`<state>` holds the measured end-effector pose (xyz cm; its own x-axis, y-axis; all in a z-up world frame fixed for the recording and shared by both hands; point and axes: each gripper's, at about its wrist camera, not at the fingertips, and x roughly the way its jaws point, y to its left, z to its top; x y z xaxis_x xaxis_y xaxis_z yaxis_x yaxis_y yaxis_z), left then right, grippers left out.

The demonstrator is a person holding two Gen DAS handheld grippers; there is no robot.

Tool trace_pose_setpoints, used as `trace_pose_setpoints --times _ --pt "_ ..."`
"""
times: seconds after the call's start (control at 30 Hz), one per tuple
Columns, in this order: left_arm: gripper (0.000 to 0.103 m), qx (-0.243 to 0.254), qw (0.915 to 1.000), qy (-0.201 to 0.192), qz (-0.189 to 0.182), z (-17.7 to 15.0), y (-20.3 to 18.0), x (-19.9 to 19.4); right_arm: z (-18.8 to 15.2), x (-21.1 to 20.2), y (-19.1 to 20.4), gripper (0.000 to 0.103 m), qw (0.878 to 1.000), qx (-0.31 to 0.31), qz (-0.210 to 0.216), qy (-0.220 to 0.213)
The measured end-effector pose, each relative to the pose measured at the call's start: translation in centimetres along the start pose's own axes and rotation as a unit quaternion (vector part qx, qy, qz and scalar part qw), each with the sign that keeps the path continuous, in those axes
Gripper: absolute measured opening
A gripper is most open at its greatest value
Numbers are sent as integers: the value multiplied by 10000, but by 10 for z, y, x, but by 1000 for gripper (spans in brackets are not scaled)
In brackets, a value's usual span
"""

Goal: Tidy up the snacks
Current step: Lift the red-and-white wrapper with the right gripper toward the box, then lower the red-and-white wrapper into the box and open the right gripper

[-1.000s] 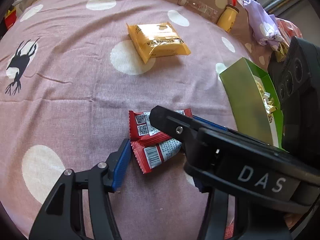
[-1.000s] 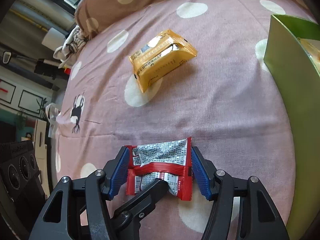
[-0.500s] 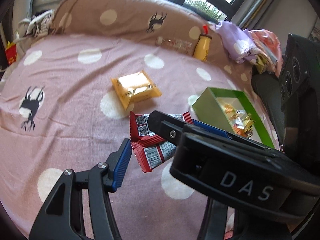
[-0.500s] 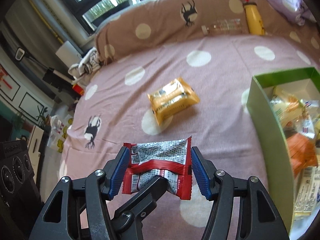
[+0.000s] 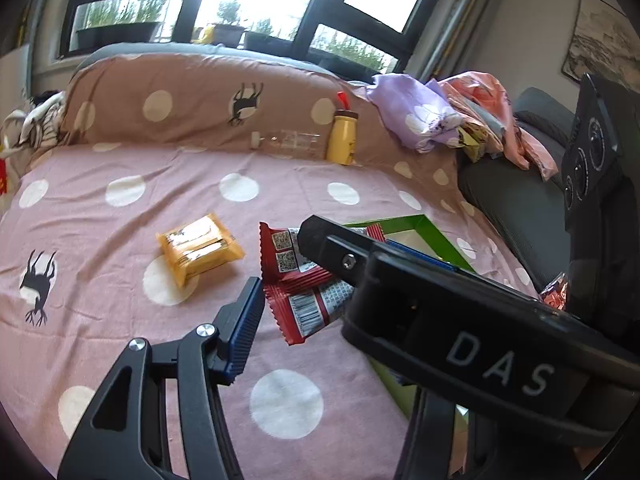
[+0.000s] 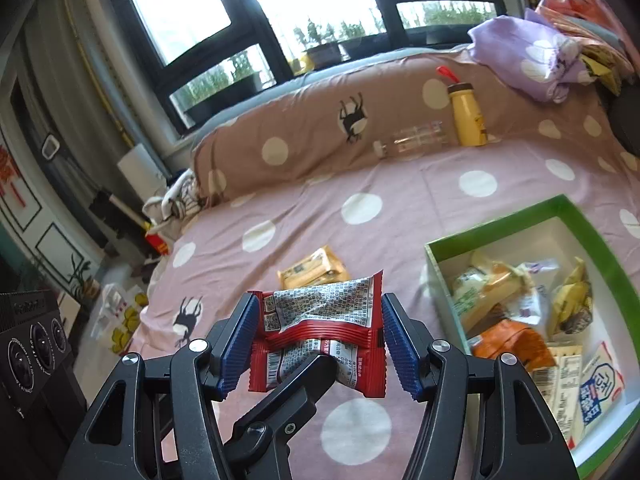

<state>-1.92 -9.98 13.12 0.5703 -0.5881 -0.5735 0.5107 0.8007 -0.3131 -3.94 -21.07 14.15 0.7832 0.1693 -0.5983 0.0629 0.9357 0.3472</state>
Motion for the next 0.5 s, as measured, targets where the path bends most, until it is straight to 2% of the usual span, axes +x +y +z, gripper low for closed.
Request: trace_pose_setpoints --times 0.17,0.5 --pt "53 345 9993 -94 -102 6 -24 4 4 -17 -19 65 9995 191 -53 -240" --pt "53 770 9957 107 -495 12 -66 27 9 -43 -62 65 9956 658 -419 -527"
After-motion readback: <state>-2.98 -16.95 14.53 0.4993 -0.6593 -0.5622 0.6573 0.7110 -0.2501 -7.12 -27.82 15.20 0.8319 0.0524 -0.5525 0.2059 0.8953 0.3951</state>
